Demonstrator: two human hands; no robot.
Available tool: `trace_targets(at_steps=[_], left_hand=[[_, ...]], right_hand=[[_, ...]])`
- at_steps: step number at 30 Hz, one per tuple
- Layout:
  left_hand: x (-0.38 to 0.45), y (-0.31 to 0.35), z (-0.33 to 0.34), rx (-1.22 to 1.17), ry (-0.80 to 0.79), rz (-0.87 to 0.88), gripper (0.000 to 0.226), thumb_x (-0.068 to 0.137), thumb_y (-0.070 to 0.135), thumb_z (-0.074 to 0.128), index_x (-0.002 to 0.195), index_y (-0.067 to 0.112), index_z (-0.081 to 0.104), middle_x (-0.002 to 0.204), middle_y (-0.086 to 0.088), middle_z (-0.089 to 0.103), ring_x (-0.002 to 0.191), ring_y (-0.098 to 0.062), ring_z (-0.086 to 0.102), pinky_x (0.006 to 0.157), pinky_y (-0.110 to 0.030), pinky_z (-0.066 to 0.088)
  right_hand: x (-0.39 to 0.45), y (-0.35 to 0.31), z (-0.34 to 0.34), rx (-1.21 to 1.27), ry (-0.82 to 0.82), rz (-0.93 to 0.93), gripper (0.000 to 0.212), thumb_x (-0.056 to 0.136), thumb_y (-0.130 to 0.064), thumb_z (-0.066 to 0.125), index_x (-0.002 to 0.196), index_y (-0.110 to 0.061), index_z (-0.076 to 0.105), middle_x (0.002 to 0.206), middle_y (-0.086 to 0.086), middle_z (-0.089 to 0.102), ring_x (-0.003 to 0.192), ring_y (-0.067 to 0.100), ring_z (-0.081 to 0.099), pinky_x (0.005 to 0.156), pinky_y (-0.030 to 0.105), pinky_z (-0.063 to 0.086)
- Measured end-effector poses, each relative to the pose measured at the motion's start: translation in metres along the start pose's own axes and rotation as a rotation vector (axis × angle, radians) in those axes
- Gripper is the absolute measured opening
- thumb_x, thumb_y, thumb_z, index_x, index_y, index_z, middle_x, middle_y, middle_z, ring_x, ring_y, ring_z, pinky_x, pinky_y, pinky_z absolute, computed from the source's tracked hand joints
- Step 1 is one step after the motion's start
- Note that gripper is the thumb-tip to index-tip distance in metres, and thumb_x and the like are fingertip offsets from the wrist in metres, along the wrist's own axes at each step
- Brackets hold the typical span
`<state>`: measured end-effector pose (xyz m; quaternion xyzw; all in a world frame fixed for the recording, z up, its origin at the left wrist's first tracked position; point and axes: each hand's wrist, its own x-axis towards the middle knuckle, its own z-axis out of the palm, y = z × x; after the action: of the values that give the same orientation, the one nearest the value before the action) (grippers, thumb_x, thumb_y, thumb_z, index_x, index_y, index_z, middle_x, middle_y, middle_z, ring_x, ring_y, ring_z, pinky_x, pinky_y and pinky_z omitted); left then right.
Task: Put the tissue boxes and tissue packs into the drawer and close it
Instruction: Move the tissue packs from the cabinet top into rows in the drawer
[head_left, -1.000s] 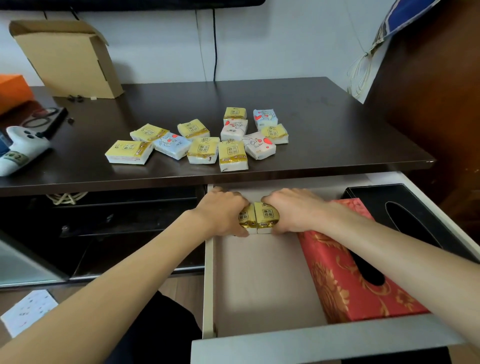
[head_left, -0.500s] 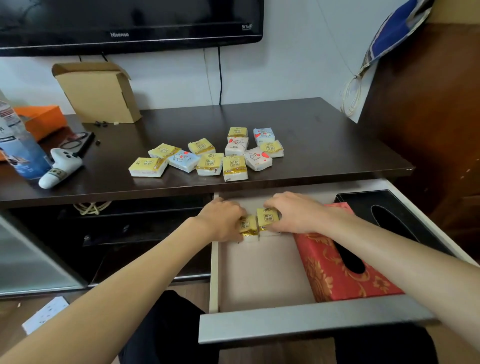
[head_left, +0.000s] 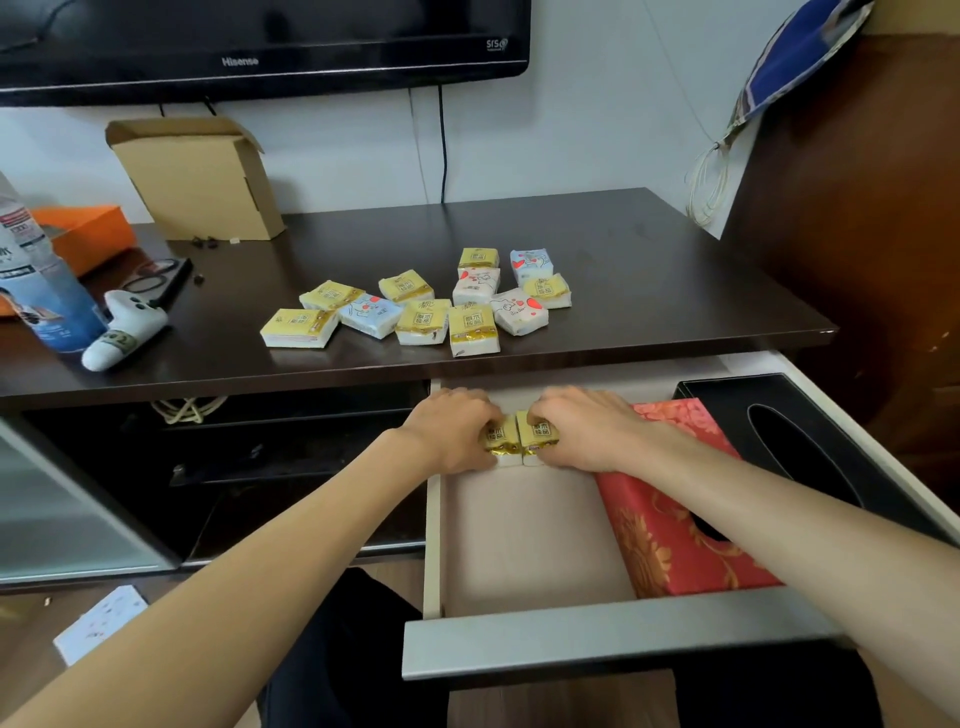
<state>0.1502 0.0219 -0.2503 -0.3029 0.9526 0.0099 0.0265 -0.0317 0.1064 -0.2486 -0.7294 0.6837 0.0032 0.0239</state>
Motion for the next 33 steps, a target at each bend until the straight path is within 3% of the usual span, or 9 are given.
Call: trace_targets(at_steps=[3,9,12,16,18,21,25,30,33], left_hand=[[-0.012,0.0,-0.019,-0.103,0.092,0.015,0.038,0.087,0.046,0.065,0.121,0.029,0.065,0.114,0.008,0.061,0.104,-0.013,0.057,0.083,-0.036,0.052],[-0.033,-0.025,-0.072,-0.152,0.374,-0.037,0.022,0.093,0.04,0.055,0.097,0.032,0.074,0.083,0.019,0.068,0.076,-0.003,0.063,0.065,-0.033,0.057],[-0.026,-0.051,-0.09,-0.16,0.447,-0.115,0.019,0.093,0.032,0.06,0.104,0.026,0.074,0.096,0.011,0.072,0.086,-0.009,0.065,0.071,-0.033,0.056],[-0.007,-0.089,-0.094,-0.157,0.465,-0.212,0.028,0.089,0.029,0.065,0.115,0.022,0.069,0.118,0.004,0.068,0.107,-0.018,0.061,0.084,-0.038,0.053],[0.009,-0.106,-0.097,-0.178,0.461,-0.238,0.031,0.087,0.029,0.065,0.117,0.022,0.068,0.121,0.002,0.066,0.11,-0.019,0.059,0.086,-0.036,0.05],[0.039,-0.129,-0.102,-0.195,0.407,-0.297,0.036,0.087,0.03,0.064,0.123,0.02,0.065,0.127,-0.001,0.061,0.115,-0.022,0.057,0.092,-0.039,0.05],[0.076,-0.154,-0.096,-0.24,0.287,-0.369,0.048,0.087,0.034,0.067,0.131,0.017,0.057,0.132,-0.005,0.059,0.114,-0.023,0.057,0.093,-0.04,0.051],[0.106,-0.173,-0.087,-0.289,0.111,-0.404,0.079,0.076,0.056,0.074,0.141,0.023,0.045,0.14,-0.003,0.053,0.121,-0.027,0.053,0.098,-0.046,0.047],[0.115,-0.178,-0.085,-0.285,0.037,-0.399,0.094,0.069,0.07,0.072,0.145,0.024,0.041,0.145,-0.002,0.049,0.127,-0.029,0.05,0.098,-0.046,0.043]], right_hand=[[-0.007,0.001,-0.018,0.146,0.122,0.023,0.023,0.091,-0.037,0.062,0.111,-0.032,0.071,0.11,-0.01,0.065,0.105,0.021,0.063,0.072,0.035,0.041],[0.002,0.011,-0.075,0.378,0.395,0.086,0.016,0.092,-0.032,0.064,0.084,-0.033,0.077,0.077,-0.017,0.071,0.077,0.011,0.067,0.07,0.032,0.051],[0.026,0.011,-0.092,0.464,0.366,0.039,0.011,0.092,-0.031,0.069,0.099,-0.033,0.078,0.09,-0.019,0.071,0.088,0.005,0.066,0.076,0.032,0.052],[0.058,-0.003,-0.094,0.309,0.219,-0.082,0.052,0.087,-0.046,0.074,0.136,-0.031,0.062,0.132,-0.008,0.062,0.118,0.011,0.05,0.084,0.037,0.045],[0.071,-0.009,-0.092,0.225,0.121,-0.097,0.074,0.083,-0.054,0.072,0.149,-0.03,0.048,0.141,-0.003,0.054,0.126,0.017,0.046,0.093,0.043,0.049],[0.084,-0.014,-0.089,0.145,0.083,-0.093,0.086,0.08,-0.055,0.074,0.154,-0.028,0.04,0.144,0.0,0.05,0.131,0.018,0.041,0.094,0.041,0.048],[0.09,-0.012,-0.085,0.192,0.069,-0.041,0.084,0.078,-0.052,0.076,0.151,-0.032,0.041,0.14,0.0,0.046,0.126,0.018,0.045,0.084,0.035,0.043],[0.09,-0.009,-0.081,0.243,0.083,-0.041,0.073,0.078,-0.041,0.077,0.143,-0.032,0.046,0.14,-0.005,0.047,0.132,0.011,0.038,0.096,0.036,0.046],[0.088,-0.009,-0.08,0.254,0.088,-0.035,0.069,0.078,-0.044,0.077,0.139,-0.032,0.048,0.137,-0.006,0.044,0.127,0.01,0.039,0.092,0.033,0.044]])
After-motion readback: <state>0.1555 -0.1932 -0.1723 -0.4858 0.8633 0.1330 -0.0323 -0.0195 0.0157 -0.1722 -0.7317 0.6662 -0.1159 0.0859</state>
